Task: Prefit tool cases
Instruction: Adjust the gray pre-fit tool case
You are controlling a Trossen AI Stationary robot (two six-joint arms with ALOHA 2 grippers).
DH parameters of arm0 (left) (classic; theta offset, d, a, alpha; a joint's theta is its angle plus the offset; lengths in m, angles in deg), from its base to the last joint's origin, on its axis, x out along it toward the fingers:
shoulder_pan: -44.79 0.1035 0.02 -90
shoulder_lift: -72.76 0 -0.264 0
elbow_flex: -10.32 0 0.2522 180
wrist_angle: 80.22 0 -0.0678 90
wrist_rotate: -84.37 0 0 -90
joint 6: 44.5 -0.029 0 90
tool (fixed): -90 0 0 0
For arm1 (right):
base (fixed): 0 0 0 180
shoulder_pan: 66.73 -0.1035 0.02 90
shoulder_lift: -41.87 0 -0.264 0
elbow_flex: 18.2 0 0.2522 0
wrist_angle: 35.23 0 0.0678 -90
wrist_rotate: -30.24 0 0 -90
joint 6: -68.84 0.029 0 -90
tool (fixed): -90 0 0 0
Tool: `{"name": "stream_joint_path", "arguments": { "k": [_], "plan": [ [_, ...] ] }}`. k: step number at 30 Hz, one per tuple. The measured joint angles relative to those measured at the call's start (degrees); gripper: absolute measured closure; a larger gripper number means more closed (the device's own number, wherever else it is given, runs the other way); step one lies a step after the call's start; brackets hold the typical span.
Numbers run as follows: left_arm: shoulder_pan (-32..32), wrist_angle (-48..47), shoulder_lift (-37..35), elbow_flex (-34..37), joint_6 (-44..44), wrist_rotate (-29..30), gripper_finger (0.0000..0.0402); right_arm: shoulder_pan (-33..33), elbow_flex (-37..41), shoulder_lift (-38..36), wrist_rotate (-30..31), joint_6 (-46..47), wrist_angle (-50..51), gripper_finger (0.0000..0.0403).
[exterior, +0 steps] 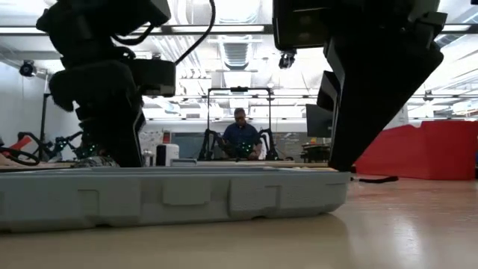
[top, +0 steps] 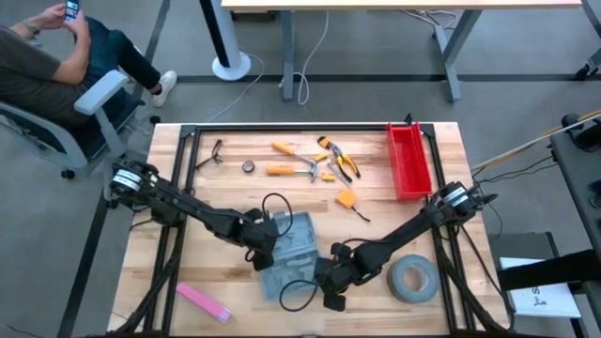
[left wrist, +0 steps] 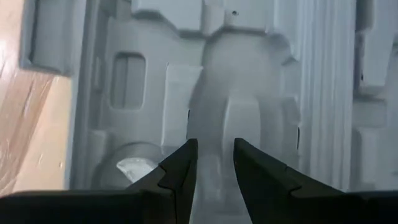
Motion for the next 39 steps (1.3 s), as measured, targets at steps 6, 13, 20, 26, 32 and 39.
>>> {"name": "stream_joint_path", "arguments": {
  "k": [6, 13, 20, 26, 32, 39],
  "plan": [
    [0.0, -0.8, -0.5, -0.5, 2.9, -1.3, 0.0288, 0.8, 0.0, -0.1, 0.0, 0.0, 1.7, 0.0403],
    [-0.5, -1.2, -0.5, -0.6, 7.2, -5.3, 0.0288, 2.1, 0.0, -0.1, 1.3, -1.1, 3.1, 0.0403],
    [-3.1, -0.6, -0.5, -0.6, 11.0, -7.7, 0.0288, 4.4, 0.0, -0.3, 2.2, -3.6, 7.0, 0.0403],
    [-5.7, 0.7, -0.5, -3.1, 12.8, -8.1, 0.0288, 7.7, 0.0, -0.3, 4.3, -7.6, 8.3, 0.0403],
    [-6.9, -0.2, -0.5, -7.7, 12.1, -7.6, 0.0288, 11.7, 0.0, -0.3, 6.5, -11.6, 10.2, 0.0403],
    [-6.9, -6.2, -0.6, -8.9, 11.8, -5.9, 0.0288, 12.5, 0.3, -2.9, 12.1, -12.5, 13.1, 0.0403]
  ]
}}
